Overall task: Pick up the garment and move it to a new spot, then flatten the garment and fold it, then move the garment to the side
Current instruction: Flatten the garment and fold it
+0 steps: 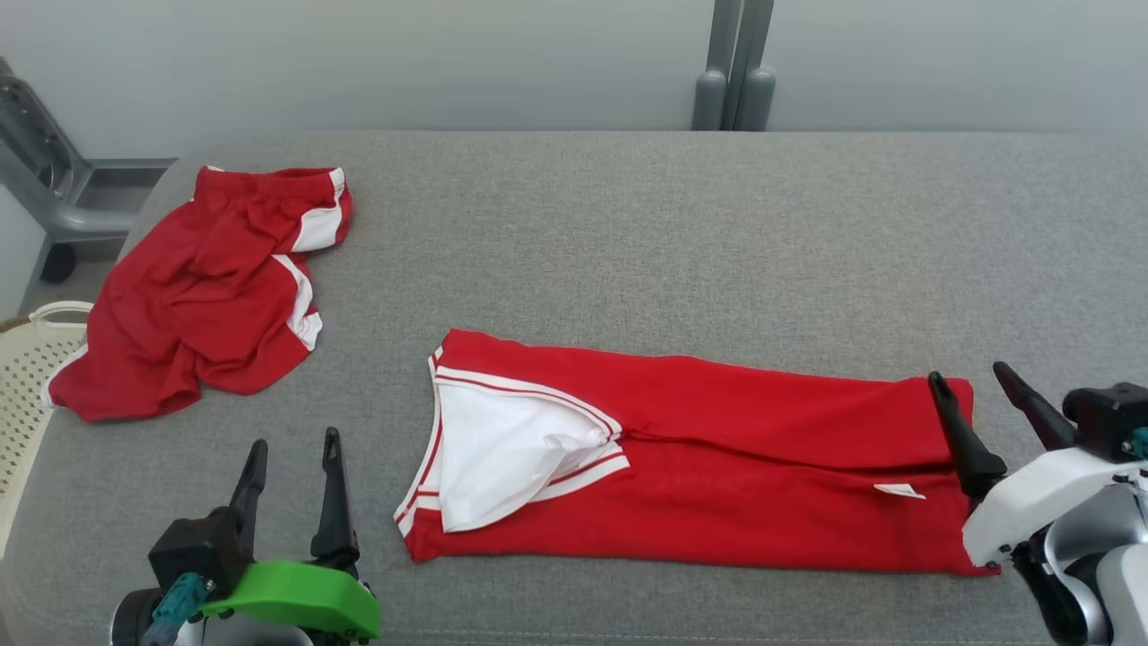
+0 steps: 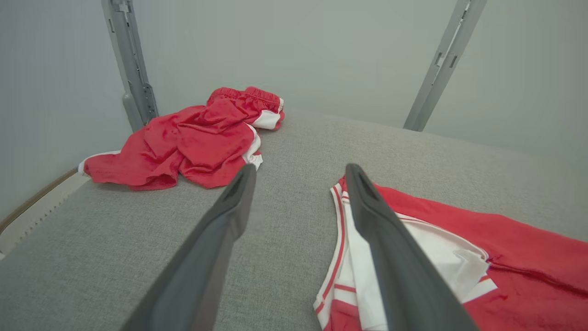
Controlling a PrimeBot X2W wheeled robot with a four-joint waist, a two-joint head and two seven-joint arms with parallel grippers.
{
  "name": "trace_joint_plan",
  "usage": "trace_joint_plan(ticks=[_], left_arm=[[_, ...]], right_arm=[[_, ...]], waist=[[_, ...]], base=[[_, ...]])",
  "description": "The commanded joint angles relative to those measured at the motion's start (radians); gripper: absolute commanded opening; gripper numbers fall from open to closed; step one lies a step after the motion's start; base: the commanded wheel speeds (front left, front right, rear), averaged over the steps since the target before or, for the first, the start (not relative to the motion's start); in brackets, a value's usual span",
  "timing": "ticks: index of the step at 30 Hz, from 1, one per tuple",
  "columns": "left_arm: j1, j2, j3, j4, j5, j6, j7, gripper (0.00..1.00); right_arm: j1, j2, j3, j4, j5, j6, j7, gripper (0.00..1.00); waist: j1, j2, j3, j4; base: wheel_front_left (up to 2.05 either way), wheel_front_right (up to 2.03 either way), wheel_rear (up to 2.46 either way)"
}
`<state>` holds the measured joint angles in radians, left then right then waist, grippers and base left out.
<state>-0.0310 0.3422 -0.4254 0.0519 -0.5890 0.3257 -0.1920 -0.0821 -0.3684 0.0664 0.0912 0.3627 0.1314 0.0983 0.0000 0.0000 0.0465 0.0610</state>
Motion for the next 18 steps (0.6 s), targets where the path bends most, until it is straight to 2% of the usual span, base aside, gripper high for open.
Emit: trace_joint_plan(ticks=[1,4,5,11,15,18], left_arm=[[0.016,-0.007,0.019,0.005,-0.012,-0.021,-0.033,1.00],[0.028,-0.023,0.053,0.015,-0.026,-0.046,-0.060,1.00],[0.028,-0.023,0.053,0.015,-0.026,-0.046,-0.060,1.00],[0.049,-0.053,0.118,0.039,-0.021,-0.107,-0.073,1.00],[0.056,-0.060,0.145,0.066,-0.006,-0.134,-0.073,1.00],[0.065,-0.036,0.130,0.104,0.018,-0.143,-0.065,1.00]], right_arm=[[0.021,0.059,-0.050,-0.003,-0.011,-0.002,-0.036,1.00],[0.048,0.151,-0.105,0.016,-0.022,-0.001,-0.058,1.00],[0.048,0.151,-0.105,0.016,-0.022,-0.001,-0.058,1.00],[0.074,0.283,-0.155,0.039,-0.024,-0.001,-0.134,1.00],[0.091,0.305,-0.130,0.061,-0.035,-0.001,-0.195,1.00],[0.109,0.311,-0.117,0.093,-0.079,-0.001,-0.222,1.00]], waist=[[0.0000,0.0000,-0.026,0.010],[0.0000,0.0000,-0.047,0.015],[0.0000,0.0000,-0.047,0.015],[0.0000,0.0000,-0.084,0.032],[0.0000,0.0000,-0.102,0.038],[0.0000,0.0000,-0.113,0.037]], base=[[0.00,0.00,0.00],[0.00,0.00,0.00],[0.00,0.00,0.00],[0.00,0.00,0.00],[0.00,0.00,0.00],[0.00,0.00,0.00]])
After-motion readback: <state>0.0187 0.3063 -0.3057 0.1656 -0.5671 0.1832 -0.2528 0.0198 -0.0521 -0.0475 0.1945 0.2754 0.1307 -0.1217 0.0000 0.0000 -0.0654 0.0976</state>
